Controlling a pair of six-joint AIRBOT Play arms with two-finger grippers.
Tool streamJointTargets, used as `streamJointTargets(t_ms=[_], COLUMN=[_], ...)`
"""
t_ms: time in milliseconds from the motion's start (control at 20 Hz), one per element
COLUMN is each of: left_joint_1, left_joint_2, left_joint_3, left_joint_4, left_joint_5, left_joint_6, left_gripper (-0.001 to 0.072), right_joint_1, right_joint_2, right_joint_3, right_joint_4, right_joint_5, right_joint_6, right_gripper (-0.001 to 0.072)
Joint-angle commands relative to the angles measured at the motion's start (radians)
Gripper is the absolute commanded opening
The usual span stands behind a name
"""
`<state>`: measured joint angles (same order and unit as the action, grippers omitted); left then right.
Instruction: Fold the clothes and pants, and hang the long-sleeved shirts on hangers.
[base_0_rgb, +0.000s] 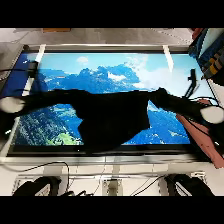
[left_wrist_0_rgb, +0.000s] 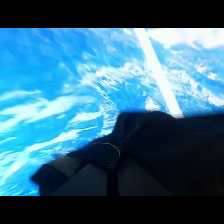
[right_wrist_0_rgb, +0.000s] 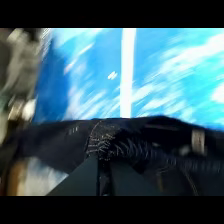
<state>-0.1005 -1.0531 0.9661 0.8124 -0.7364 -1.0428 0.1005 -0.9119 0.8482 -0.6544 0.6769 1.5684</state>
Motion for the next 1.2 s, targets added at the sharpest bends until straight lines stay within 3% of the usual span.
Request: streamJointTargets(t_ms=[0, 100, 250, 400, 550, 800, 850, 900, 950, 1000, 1050, 1150], left_joint_1=[-0.101, -0.084, -0.048, -0.093, -0.166, -0.203, -0.203, -0.203, -0.203, -0.201, -0.196, -0.179], left_joint_2=[-0.181, -0.173, -0.170, -0.179, -0.180, -0.193, -0.195, -0.195, -0.195, -0.195, -0.195, -0.195], left_joint_3=[0.042, 0.052, 0.050, 0.019, -0.064, -0.164, -0.167, -0.167, -0.167, -0.167, -0.167, -0.161], left_joint_4=[-0.028, -0.027, -0.027, -0.027, -0.014, -0.010, -0.010, -0.013, -0.014, -0.013, -0.014, -0.013], left_joint_5=[0.110, 0.029, -0.255, -0.465, -0.482, -0.469, -0.469, -0.468, -0.465, -0.455, -0.447, -0.445], left_joint_6=[0.009, -0.021, -0.133, -0.202, -0.204, -0.208, -0.208, -0.207, -0.207, -0.207, -0.206, -0.207], left_gripper=[0.0011, 0.0011, 0.0011, 0.0011, 0.0011, 0.0013, 0.0032, 0.0112, 0.0284, 0.0564, 0.0697, 0.0701], right_joint_1=[-0.009, -0.039, -0.116, -0.164, -0.148, -0.136, -0.136, -0.138, -0.138, -0.138, -0.138, -0.140], right_joint_2=[-0.189, -0.237, -0.241, -0.247, -0.248, -0.248, -0.248, -0.248, -0.248, -0.248, -0.248, -0.254], right_joint_3=[0.006, 0.057, 0.114, 0.118, 0.070, -0.020, -0.019, -0.013, -0.002, 0.016, 0.041, 0.106], right_joint_4=[-0.076, -0.225, -0.454, -0.548, -0.555, -0.586, -0.600, -0.609, -0.611, -0.612, -0.620, -0.692], right_joint_5=[-0.162, -0.047, 0.219, 0.456, 0.589, 0.592, 0.570, 0.536, 0.499, 0.464, 0.431, 0.381], right_joint_6=[-0.011, -0.018, -0.018, -0.019, -0.081, -0.098, -0.098, -0.098, -0.105, -0.132, -0.135, -0.130], right_gripper=[0.0038, 0.0037, 0.0038, 0.0037, 0.0037, 0.0038, 0.0077, 0.0275, 0.0524, 0.0664, 0.0668, 0.0668])
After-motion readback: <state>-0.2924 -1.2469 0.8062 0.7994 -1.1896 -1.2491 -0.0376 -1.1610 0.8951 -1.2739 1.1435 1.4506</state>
